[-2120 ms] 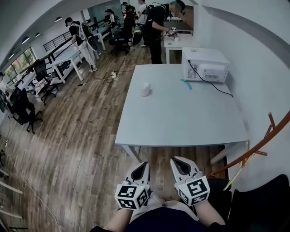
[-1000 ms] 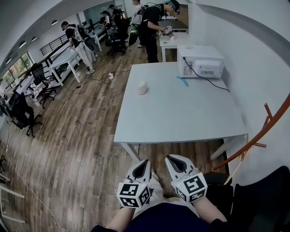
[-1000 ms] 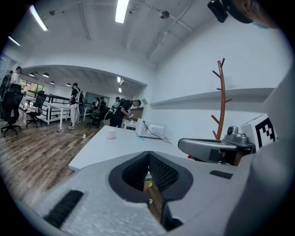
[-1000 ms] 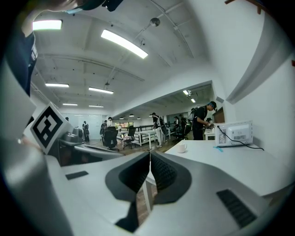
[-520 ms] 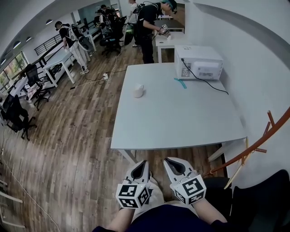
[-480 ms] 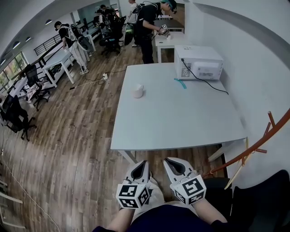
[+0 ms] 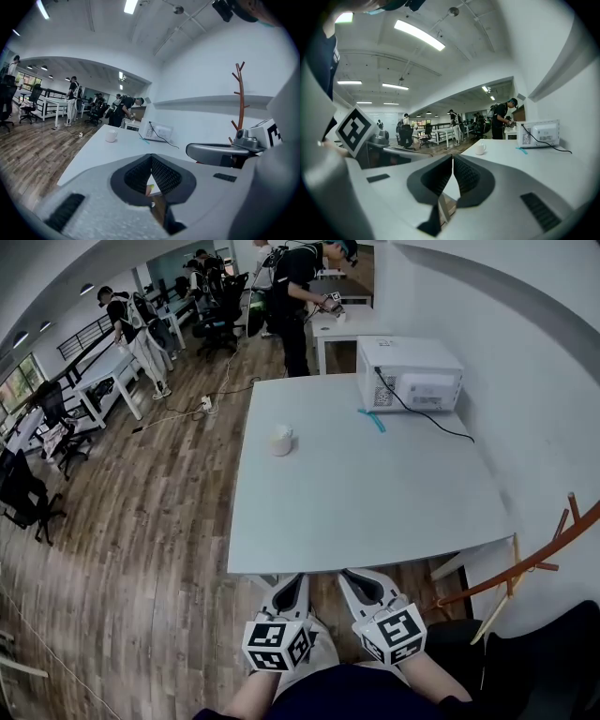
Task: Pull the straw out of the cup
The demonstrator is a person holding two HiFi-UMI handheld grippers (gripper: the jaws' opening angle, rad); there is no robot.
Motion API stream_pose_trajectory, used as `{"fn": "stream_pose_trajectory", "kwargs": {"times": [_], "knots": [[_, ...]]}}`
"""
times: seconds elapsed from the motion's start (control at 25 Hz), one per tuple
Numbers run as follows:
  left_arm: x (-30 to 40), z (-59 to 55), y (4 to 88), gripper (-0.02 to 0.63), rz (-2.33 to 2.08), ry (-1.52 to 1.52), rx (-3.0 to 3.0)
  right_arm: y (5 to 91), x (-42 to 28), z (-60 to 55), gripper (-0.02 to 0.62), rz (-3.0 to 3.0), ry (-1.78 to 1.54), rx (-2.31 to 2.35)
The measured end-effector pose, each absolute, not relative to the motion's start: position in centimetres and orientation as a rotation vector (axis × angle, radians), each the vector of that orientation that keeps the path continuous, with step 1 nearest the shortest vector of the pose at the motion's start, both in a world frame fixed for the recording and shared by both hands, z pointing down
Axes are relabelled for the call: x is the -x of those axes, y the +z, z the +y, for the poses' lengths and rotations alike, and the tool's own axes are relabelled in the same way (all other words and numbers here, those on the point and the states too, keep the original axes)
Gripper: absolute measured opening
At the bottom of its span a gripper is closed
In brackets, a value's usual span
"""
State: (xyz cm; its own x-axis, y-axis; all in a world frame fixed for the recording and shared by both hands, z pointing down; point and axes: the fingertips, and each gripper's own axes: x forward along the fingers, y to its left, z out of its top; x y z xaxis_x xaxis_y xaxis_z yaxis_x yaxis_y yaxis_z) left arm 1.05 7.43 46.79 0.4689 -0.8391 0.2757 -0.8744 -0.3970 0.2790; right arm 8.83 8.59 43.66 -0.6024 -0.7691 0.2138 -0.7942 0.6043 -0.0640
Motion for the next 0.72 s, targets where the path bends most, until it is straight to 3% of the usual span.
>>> {"fn": "stream_pose_trajectory", "kwargs": {"times": [0.72], "knots": [[4.3, -2.9, 46.1, 0.017, -1.423, 0.117, -2.307, 42.2, -3.9, -2.3, 0.031, -2.634, 0.220, -1.310]]}}
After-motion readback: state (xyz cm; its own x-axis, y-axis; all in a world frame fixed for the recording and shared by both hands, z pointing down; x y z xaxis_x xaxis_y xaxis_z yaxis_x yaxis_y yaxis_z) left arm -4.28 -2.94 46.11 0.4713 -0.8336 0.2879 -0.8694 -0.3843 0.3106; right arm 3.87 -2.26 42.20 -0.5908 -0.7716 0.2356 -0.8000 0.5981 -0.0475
